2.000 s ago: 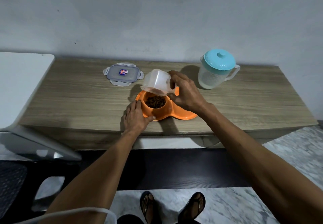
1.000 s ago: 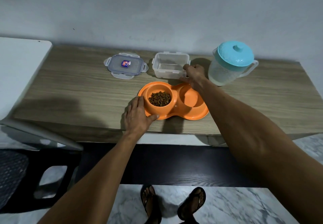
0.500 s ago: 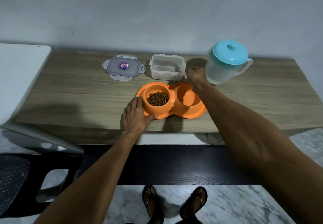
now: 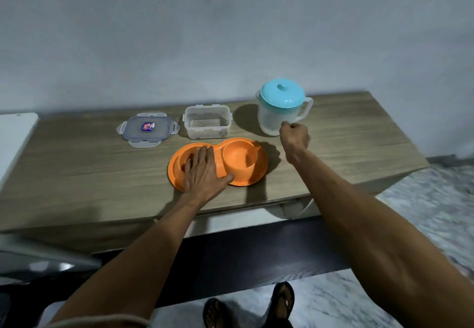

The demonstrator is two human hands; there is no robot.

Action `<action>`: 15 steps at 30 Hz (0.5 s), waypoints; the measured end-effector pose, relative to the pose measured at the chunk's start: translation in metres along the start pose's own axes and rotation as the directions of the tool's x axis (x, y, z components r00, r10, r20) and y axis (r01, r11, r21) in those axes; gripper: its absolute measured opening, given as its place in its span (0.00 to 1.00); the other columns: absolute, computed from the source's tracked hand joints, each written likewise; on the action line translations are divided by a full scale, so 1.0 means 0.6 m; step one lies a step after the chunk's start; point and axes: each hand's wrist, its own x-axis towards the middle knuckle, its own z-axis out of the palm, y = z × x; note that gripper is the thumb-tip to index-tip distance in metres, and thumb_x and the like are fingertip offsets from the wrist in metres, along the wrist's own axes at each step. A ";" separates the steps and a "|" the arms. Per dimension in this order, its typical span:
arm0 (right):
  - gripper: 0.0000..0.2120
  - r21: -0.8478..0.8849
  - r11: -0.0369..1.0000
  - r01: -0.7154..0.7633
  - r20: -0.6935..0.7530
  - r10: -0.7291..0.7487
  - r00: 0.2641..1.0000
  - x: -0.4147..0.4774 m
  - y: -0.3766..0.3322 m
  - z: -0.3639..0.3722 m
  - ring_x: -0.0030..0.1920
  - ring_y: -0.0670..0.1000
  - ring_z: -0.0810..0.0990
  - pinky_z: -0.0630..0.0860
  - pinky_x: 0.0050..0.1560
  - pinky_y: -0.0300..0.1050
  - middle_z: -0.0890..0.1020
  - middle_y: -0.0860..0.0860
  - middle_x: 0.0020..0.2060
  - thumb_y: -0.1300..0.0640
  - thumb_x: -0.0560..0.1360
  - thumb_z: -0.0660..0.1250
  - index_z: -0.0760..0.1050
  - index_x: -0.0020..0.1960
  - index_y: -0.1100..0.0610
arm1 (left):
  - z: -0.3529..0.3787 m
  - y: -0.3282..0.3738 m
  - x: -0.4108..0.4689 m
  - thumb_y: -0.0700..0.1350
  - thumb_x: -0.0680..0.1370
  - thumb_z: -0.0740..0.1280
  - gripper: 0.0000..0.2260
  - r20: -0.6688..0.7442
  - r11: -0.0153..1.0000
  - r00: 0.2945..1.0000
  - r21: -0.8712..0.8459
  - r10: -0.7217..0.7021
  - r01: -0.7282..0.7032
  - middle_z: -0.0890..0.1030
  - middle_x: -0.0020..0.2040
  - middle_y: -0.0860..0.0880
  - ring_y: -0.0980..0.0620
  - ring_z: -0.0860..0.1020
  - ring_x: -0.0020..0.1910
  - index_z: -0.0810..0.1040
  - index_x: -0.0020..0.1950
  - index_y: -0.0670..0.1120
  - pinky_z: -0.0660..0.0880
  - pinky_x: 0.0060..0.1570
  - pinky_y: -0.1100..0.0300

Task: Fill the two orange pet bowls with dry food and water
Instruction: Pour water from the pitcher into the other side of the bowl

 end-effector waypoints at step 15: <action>0.15 0.356 0.929 -0.103 -0.057 0.131 0.990 0.155 -0.044 -0.012 0.57 0.58 0.77 0.72 0.55 0.48 0.79 0.54 0.51 0.46 0.77 0.60 0.76 0.53 0.56 | 0.042 0.021 0.054 0.75 0.65 0.64 0.47 0.009 0.999 0.999 0.026 -0.041 0.040 0.69 0.74 0.44 0.42 0.59 0.76 0.64 0.74 0.47 0.57 0.71 0.40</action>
